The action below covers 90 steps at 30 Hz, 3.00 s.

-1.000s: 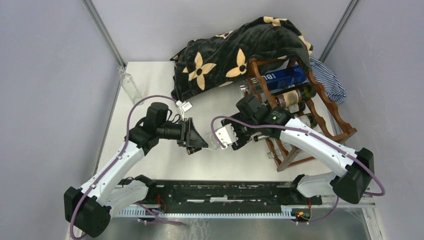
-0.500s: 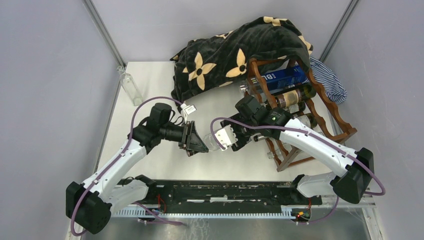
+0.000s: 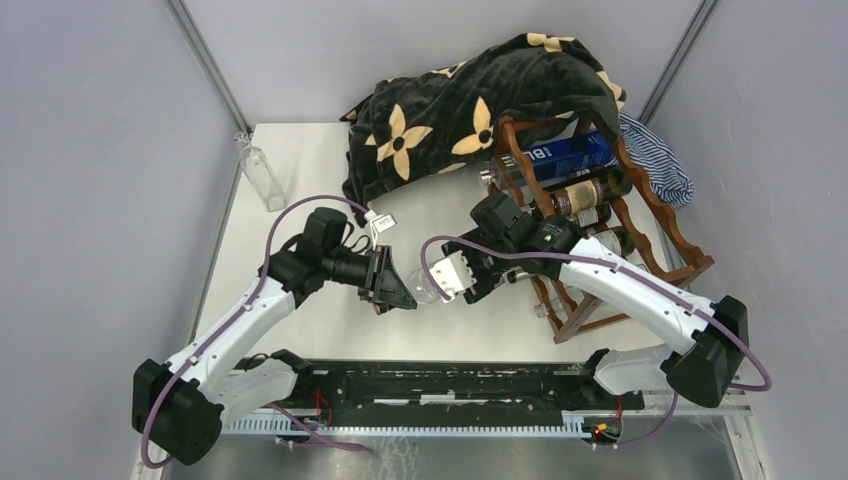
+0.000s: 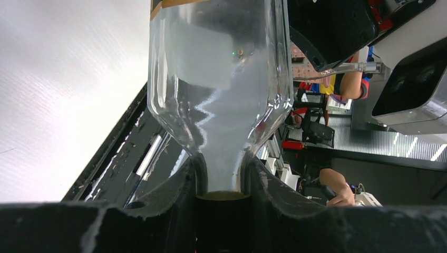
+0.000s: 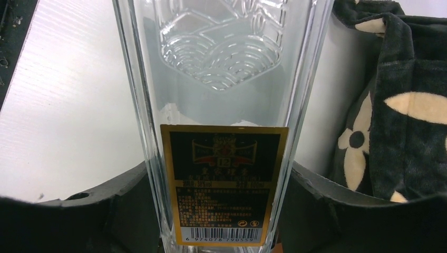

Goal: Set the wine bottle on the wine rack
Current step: Pick up the wine bottle from the center of the board, then place the wine bottle in the wine rack.

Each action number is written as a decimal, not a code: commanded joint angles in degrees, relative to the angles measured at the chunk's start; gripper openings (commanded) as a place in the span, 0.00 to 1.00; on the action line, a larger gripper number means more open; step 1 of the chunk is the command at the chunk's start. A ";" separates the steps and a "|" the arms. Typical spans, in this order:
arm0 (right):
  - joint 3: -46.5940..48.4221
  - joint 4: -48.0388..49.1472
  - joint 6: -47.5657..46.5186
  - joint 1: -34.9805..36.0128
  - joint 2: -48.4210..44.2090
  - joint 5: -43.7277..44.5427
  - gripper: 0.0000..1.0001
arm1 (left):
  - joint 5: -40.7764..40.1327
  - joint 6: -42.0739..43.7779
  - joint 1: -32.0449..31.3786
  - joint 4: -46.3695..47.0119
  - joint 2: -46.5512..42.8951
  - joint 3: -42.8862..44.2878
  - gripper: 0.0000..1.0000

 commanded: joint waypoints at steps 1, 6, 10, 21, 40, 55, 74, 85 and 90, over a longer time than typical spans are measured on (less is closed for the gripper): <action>3.12 4.30 1.81 0.32 -2.16 -2.49 0.67 | 5.43 0.20 -0.50 5.08 -3.50 1.91 0.02; 7.42 -0.48 3.01 0.19 -2.09 -6.72 0.98 | 3.81 0.36 -0.52 5.17 -5.30 1.05 0.02; 13.03 -7.10 1.19 -0.10 -1.68 -11.06 0.98 | 2.52 2.58 -0.47 3.88 -6.54 1.06 0.02; 27.21 -24.38 -7.94 -6.45 -1.09 -28.17 0.98 | 1.24 -1.47 -0.47 12.27 -8.43 -1.52 0.02; 25.46 1.42 19.20 -21.62 -5.01 -23.74 0.98 | -9.56 -8.37 -12.58 34.06 -7.80 -4.47 0.02; 21.97 2.84 20.31 -26.86 -6.73 -26.78 0.98 | -12.59 -1.95 -16.11 38.64 3.73 0.89 0.02; 19.82 3.31 20.27 -29.08 -7.96 -28.45 0.98 | -10.02 -0.22 -16.11 41.20 10.33 5.55 0.02; 19.38 3.46 20.33 -29.62 -8.06 -29.14 0.98 | -8.58 -0.83 -16.11 43.85 13.81 7.36 0.02; 18.87 3.54 20.27 -29.83 -8.28 -29.11 0.98 | -8.11 0.05 -16.11 44.00 16.58 9.45 0.02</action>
